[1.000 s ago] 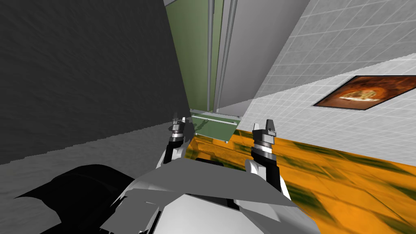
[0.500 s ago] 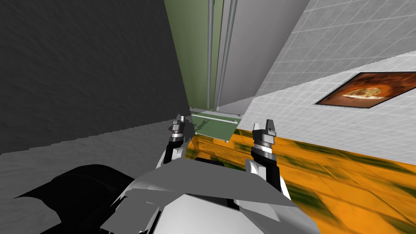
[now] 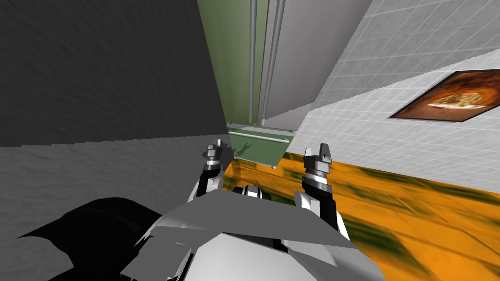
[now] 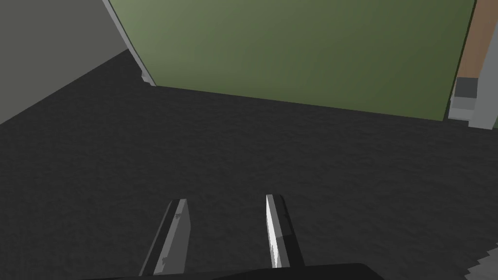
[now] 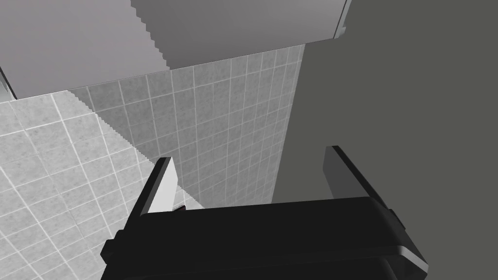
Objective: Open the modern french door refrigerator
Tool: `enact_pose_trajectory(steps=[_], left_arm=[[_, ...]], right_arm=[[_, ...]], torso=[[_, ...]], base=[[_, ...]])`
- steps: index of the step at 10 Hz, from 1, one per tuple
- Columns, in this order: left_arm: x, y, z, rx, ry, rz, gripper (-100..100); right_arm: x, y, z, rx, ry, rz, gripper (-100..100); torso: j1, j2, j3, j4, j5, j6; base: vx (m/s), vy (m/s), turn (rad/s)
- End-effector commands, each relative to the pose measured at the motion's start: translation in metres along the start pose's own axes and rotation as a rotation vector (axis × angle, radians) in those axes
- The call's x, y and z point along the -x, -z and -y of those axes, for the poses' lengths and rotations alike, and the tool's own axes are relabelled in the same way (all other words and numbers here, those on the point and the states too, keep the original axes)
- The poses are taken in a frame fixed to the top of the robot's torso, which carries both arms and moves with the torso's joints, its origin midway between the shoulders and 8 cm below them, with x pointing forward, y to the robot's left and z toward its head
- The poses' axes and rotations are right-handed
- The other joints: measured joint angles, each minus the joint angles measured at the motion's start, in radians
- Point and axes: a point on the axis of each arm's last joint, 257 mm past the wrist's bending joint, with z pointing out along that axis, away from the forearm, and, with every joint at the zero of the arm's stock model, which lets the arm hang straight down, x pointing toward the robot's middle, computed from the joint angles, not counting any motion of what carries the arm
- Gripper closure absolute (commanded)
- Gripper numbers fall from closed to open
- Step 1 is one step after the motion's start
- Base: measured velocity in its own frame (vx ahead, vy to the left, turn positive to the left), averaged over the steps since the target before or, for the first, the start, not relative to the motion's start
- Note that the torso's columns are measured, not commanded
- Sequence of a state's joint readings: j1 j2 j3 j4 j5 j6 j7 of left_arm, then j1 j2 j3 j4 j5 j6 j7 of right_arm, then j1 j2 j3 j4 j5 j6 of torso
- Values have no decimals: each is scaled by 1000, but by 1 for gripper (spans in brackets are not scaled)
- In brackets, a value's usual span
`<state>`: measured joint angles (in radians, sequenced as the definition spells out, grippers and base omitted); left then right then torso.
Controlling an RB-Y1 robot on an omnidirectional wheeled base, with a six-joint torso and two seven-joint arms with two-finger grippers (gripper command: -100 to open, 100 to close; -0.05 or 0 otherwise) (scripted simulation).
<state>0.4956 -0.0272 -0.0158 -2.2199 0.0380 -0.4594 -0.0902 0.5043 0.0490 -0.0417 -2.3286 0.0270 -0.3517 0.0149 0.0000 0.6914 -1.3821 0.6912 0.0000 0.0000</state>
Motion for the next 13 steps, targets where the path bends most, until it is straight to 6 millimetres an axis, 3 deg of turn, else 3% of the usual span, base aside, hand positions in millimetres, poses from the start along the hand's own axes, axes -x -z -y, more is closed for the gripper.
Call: enact_pose_trajectory(steps=[1,13], left_arm=[[-8,2,-9,5,-32,-71,-100],[-20,29,-93,88,-64,-181,-100]], right_arm=[[0,0,0,-1,0,0,0],[0,0,0,-1,0,0,0]], torso=[[1,33,-69,33,0,0],[0,47,-94,47,0,0]], base=[[57,32,-26],[112,77,-33]])
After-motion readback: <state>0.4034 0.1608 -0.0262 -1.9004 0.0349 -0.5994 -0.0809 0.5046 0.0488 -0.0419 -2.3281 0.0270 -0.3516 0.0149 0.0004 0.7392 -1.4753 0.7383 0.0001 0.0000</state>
